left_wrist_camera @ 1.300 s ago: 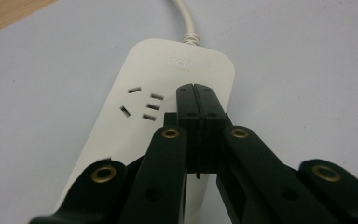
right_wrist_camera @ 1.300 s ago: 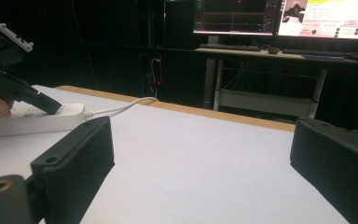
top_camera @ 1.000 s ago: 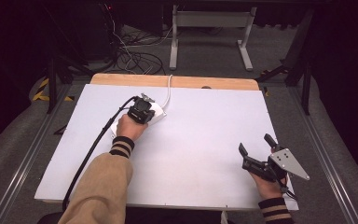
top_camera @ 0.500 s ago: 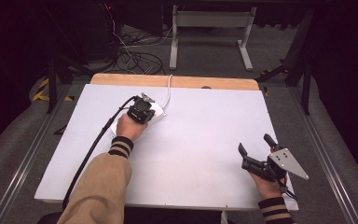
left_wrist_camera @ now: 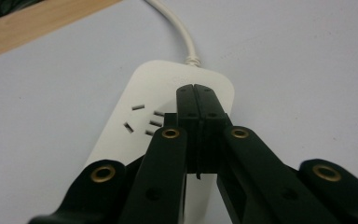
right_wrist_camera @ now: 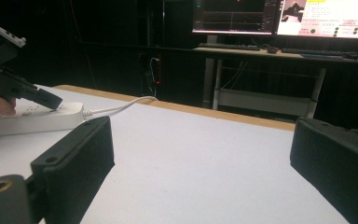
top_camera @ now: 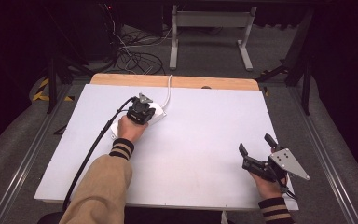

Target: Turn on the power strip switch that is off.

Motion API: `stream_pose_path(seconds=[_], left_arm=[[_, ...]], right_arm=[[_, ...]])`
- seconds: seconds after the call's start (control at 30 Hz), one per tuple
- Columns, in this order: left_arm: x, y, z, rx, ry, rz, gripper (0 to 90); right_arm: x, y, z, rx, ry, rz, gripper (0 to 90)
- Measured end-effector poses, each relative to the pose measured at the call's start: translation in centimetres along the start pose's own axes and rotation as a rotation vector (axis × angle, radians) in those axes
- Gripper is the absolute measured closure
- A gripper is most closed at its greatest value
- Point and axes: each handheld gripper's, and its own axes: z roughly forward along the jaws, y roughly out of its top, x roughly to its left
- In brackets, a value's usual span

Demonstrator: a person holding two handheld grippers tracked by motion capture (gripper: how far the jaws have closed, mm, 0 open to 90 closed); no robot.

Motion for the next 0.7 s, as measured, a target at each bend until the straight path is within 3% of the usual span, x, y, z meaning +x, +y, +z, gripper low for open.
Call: stream_pose_path(seconds=[0.23,0.33,0.53,0.6,0.7], left_arm=[[0.9,0.0,-3.1,-0.137,0.040,-0.002,90.0],[1.4,-0.2,-5.8,-0.244,0.064,-0.027,90.0],[1.9,-1.0,-11.9,-0.432,0.123,-0.037,90.0],[1.9,-1.6,-13.7,-0.478,0.140,-0.027,90.0],[1.9,-3.3,-16.1,-0.546,0.156,-0.053,90.0]], right_arm=[[0.0,0.0,0.0,-0.002,-0.002,0.000,6.5],[0.0,0.0,0.0,-0.001,0.001,0.003,6.5],[-0.1,0.1,0.0,-0.009,-0.006,0.006,6.7],[-0.1,0.1,0.0,-0.009,-0.007,0.009,6.7],[-0.1,0.1,0.0,-0.013,-0.006,0.011,6.7]])
